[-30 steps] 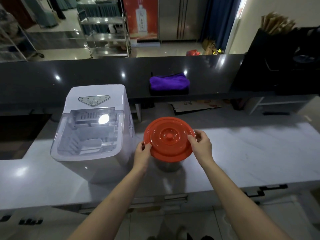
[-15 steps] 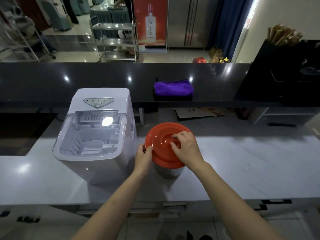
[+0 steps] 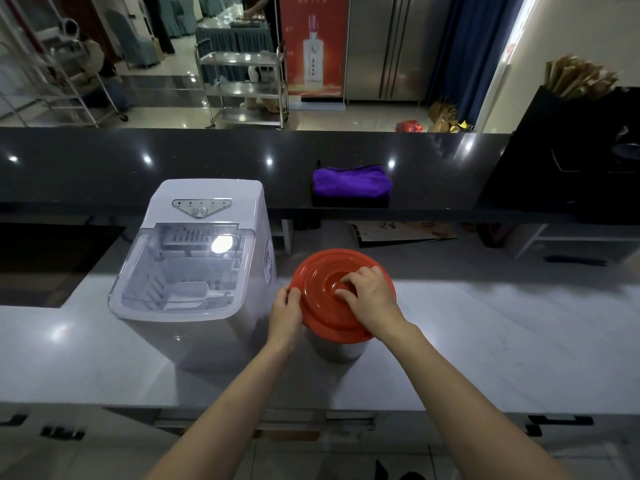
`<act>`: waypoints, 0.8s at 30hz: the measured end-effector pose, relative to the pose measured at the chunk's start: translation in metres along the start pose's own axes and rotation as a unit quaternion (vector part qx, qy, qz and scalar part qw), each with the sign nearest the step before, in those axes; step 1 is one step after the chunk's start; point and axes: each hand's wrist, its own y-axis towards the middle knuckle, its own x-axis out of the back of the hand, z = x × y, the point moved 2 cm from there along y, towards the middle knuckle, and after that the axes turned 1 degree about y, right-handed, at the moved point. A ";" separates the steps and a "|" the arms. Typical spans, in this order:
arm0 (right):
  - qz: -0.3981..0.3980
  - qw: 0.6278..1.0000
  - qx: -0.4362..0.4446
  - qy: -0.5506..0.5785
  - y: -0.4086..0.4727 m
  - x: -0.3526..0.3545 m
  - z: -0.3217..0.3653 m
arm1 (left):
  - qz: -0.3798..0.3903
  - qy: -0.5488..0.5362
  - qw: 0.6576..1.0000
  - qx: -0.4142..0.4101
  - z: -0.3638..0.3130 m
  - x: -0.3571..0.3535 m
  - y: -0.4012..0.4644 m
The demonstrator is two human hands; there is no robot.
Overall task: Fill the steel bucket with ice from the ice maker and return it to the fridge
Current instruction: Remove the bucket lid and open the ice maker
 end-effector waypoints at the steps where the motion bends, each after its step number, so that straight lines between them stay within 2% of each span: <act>1: -0.011 1.000 -0.001 0.006 0.000 0.003 -0.001 | -0.003 0.004 1.000 -0.002 -0.002 0.000 0.000; 5: -0.038 0.998 -0.032 0.036 0.001 0.015 -0.008 | 0.014 0.011 0.999 -0.051 -0.014 -0.005 0.000; 11: -0.081 0.985 -0.091 0.123 -0.005 0.031 -0.040 | -0.012 0.050 0.997 -0.060 -0.019 -0.009 -0.003; 16: -0.106 0.960 -0.178 0.186 -0.018 0.041 -0.073 | -0.031 0.101 0.992 -0.067 -0.015 -0.011 0.000; 24: -0.101 0.940 -0.252 0.206 -0.043 0.029 -0.128 | -0.038 0.150 0.984 -0.091 -0.016 -0.022 0.003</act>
